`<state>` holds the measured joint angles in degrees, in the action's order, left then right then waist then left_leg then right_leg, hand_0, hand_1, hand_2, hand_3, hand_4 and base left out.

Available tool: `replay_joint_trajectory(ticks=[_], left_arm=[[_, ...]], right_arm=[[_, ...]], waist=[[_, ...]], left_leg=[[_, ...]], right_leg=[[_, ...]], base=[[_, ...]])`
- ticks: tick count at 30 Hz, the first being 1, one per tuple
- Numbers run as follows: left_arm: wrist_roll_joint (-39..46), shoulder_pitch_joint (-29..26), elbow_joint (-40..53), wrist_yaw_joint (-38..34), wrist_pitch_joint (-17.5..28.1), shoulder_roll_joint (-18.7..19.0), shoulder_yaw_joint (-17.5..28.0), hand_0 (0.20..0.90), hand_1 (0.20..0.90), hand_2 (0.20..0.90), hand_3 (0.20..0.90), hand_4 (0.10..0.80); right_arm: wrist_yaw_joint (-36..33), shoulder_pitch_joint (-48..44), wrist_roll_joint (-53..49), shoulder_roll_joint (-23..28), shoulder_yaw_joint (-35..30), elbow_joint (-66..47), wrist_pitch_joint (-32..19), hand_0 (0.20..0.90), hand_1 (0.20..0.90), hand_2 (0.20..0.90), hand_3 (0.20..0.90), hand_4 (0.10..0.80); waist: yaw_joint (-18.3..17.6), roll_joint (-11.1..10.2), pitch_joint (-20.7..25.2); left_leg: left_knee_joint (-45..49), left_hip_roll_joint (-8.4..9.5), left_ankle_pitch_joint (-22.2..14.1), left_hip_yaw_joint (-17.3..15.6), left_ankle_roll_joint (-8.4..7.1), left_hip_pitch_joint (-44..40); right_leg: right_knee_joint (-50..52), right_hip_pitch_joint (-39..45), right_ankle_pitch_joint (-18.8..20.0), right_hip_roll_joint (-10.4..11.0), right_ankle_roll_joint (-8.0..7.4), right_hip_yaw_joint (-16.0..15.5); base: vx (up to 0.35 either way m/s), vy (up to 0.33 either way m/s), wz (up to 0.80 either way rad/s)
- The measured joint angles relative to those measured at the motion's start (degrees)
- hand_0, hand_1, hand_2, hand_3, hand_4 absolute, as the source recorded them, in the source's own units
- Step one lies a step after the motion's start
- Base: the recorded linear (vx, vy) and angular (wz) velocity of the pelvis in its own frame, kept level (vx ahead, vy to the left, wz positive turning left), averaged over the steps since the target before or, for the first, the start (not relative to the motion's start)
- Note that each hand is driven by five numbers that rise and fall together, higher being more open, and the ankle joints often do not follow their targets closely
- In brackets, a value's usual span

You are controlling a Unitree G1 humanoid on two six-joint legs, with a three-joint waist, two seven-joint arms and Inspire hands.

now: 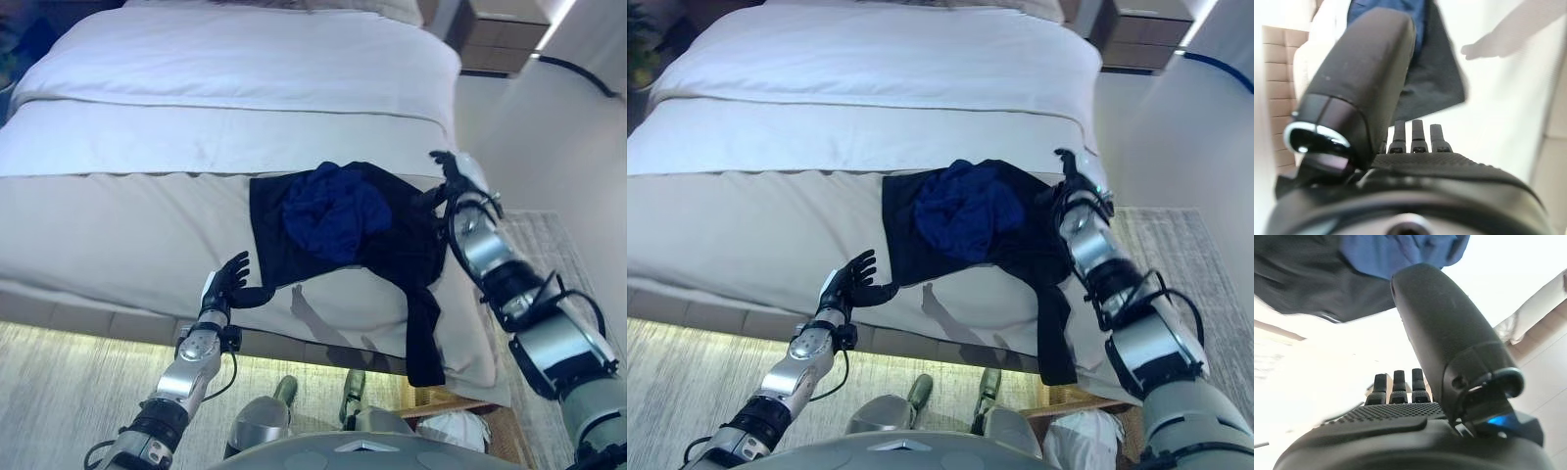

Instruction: Pick up the clothes from the bed and place them into the basket

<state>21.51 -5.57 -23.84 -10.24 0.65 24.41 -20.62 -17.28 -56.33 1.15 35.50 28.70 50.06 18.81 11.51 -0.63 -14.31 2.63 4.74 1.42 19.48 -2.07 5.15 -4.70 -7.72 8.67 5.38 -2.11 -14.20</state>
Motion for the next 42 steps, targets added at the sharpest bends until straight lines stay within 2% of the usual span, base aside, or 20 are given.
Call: replay_joint_trajectory(ticks=[1,3,4,7,9,13,16,18,21,23,25,28,35,36,37,38,42], left_arm=[[-0.3,-0.6,0.0,0.2,0.6,-0.1,-0.4,0.9,0.9,0.9,0.9,0.8],[-0.4,-2.7,0.3,-0.3,2.5,0.0,-1.9,0.9,0.9,0.9,0.9,0.8],[-0.4,-3.7,0.6,-0.8,3.1,0.1,-2.2,0.9,0.9,0.9,0.9,0.8],[-0.6,-6.8,2.8,-2.3,3.8,0.9,-2.2,0.9,0.9,0.9,0.9,0.8],[-0.8,-8.3,4.5,-2.9,4.5,1.3,-2.6,0.9,0.9,0.9,0.9,0.8],[-1.1,-10.2,7.7,-4.3,6.1,1.3,-4.3,0.9,0.9,0.9,0.9,0.8],[-1.4,-10.1,9.2,-5.3,7.2,1.5,-4.4,0.9,0.9,0.9,0.9,0.8],[-1.4,-9.9,10.9,-5.6,8.2,2.1,-4.4,0.9,0.9,0.9,0.9,0.8],[-1.4,-9.0,11.8,-5.8,8.4,2.8,-4.4,0.9,0.9,0.9,0.9,0.8],[-1.3,-7.4,12.4,-5.8,8.6,3.6,-4.4,0.9,0.9,0.9,0.9,0.8],[-1.2,-6.2,13.4,-5.8,8.6,4.3,-4.3,0.9,0.9,0.9,0.9,0.8],[-1.1,-3.2,16.5,-5.8,9.7,6.1,-4.0,0.9,0.9,0.9,0.9,0.8],[-0.2,-0.7,18.7,-5.1,10.6,6.8,-3.7,0.9,0.9,0.9,0.9,0.8],[-0.1,-0.7,18.9,-5.1,11.1,7.0,-3.6,0.9,0.9,0.9,0.9,0.8],[-0.1,-0.8,19.0,-5.1,11.1,7.2,-3.6,0.9,0.9,0.9,0.9,0.8],[-0.1,-0.8,19.0,-5.1,11.2,7.5,-3.5,0.9,0.9,0.9,0.9,0.8],[-0.1,-0.9,19.0,-5.0,11.2,7.8,-3.5,0.9,0.9,0.9,0.9,0.8]], right_arm=[[-0.2,-1.9,0.0,1.3,0.5,0.9,-0.1,0.9,0.9,0.9,0.9,0.8],[-0.8,-6.1,0.0,3.9,1.6,1.7,-0.2,0.9,0.9,0.9,0.9,0.8],[-1.4,-7.8,0.0,4.7,1.6,2.0,-0.2,0.9,0.9,0.9,0.9,0.8],[-1.6,-12.5,-0.5,4.6,3.2,5.4,0.2,0.9,0.9,0.9,0.9,0.8],[-1.5,-14.1,-0.9,4.6,3.3,7.1,0.9,0.9,0.9,0.9,0.9,0.8],[-1.4,-14.4,-1.8,3.8,3.7,9.3,1.7,0.9,0.9,0.9,0.9,0.8],[-1.4,-14.9,-2.3,2.6,3.7,10.9,2.2,0.9,0.9,0.9,0.9,0.8],[-1.5,-16.9,-2.4,2.5,3.8,12.1,3.0,0.9,0.9,0.9,0.9,0.8],[-1.5,-19.1,-3.3,2.3,3.8,13.0,4.1,0.9,0.9,0.9,0.9,0.8],[-1.6,-19.2,-3.4,2.3,3.9,13.0,5.2,0.9,0.9,0.9,0.9,0.8],[-1.7,-19.3,-3.4,2.6,3.9,13.0,5.9,0.9,0.9,0.9,0.9,0.8],[-1.3,-21.0,-3.5,2.8,4.0,13.3,7.9,0.9,0.9,0.9,0.9,0.8],[5.4,-23.7,-0.8,3.9,8.3,15.3,11.9,0.9,0.9,0.9,0.9,0.8],[7.0,-24.7,0.4,4.1,8.9,15.5,12.6,0.726,0.726,0.726,0.697,0.597],[8.1,-25.8,1.4,4.1,9.8,16.0,12.8,0.587,0.587,0.587,0.535,0.435],[9.0,-26.4,2.3,4.1,10.9,16.3,12.8,0.3,0.3,0.3,0.2,0.1],[9.2,-26.7,3.5,4.1,11.8,17.1,12.7,0.3,0.3,0.3,0.2,0.1]], waist=[[1.1,1.0,-0.8],[1.8,4.0,-4.7],[2.4,4.9,-6.5],[4.5,5.6,-12.5],[5.1,5.7,-15.2],[7.3,5.8,-17.0],[7.8,5.8,-17.2],[8.1,5.8,-17.2],[8.7,5.9,-17.3],[8.7,6.0,-17.3],[8.7,6.0,-17.3],[8.8,6.1,-17.4],[9.2,6.1,-17.4],[9.3,6.1,-17.4],[9.3,6.1,-17.4],[9.3,6.1,-17.4],[9.2,6.1,-17.4]], left_leg=[[1.2,0.56,0.5,0.4,-0.75,2.5],[4.9,1.43,0.5,-0.2,-0.85,5.8],[6.0,1.69,0.3,-0.3,-0.96,7.3],[10.2,2.5,-0.2,-0.3,-1.26,11.3],[12.3,2.95,-1.8,-0.2,-0.61,12.9],[17.9,4.85,-2.5,-0.8,-0.34,17.4],[21.8,6.12,-3.9,-1.0,0.25,19.9],[25.2,6.95,-5.0,-1.4,0.26,23.1],[29.3,7.45,-6.4,-2.0,0.5,26.5],[32.2,7.97,-7.7,-2.5,1.55,28.4],[33.7,8.42,-8.2,-2.8,1.97,30.0],[38.3,8.77,-9.7,-3.6,2.13,34.8],[44.5,8.73,-11.5,-4.2,3.02,40.6],[45.4,8.75,-11.7,-4.5,3.18,41.4],[46.1,8.73,-12.0,-4.9,3.49,42.1],[46.9,8.67,-12.2,-5.0,3.5,42.7],[47.5,8.42,-12.4,-5.2,3.64,42.9]], right_leg=[[0.9,-1.7,0.4,0.6,0.49,-0.9],[5.1,-4.6,-0.4,1.4,0.09,-2.5],[7.1,-6.1,-1.4,1.9,0.43,-3.1],[15.2,-11.1,-4.7,3.6,1.24,-4.0],[19.9,-13.2,-7.2,5.0,1.49,-5.0],[29.6,-18.4,-11.2,8.2,2.4,-5.5],[34.0,-20.5,-13.3,9.8,1.97,-6.0],[37.0,-23.2,-14.6,10.7,2.22,-5.9],[39.5,-26.0,-15.1,11.1,2.36,-5.4],[41.8,-27.4,-16.1,11.7,2.45,-5.1],[43.5,-29.1,-16.7,12.1,2.1,-4.5],[47.8,-33.6,-18.3,12.2,3.42,-3.4],[52.1,-38.6,-18.7,12.0,3.56,-2.8],[52.9,-39.5,-19.0,12.0,3.57,-2.4],[53.7,-40.4,-19.2,12.0,3.69,-1.9],[54.0,-40.8,-19.2,12.0,3.75,-1.8],[53.7,-40.8,-19.2,11.8,3.73,-1.8]], base=[[-0.221,0.103,0.62],[-0.111,0.062,0.53],[-0.074,0.028,0.35],[-0.023,-0.005,0.27],[0.048,-0.041,0.43],[-0.042,-0.019,0.35],[-0.027,-0.023,0.22],[-0.013,0.003,0.15],[-0.002,0.008,-0.01],[0.004,0.006,-0.03],[0.018,-0.005,0.05],[0.02,-0.011,0.05],[-0.004,-0.023,-0.03],[-0.007,-0.016,-0.07],[0.008,-0.01,-0.08],[0.02,-0.006,-0.07],[0.023,-0.008,-0.05]])
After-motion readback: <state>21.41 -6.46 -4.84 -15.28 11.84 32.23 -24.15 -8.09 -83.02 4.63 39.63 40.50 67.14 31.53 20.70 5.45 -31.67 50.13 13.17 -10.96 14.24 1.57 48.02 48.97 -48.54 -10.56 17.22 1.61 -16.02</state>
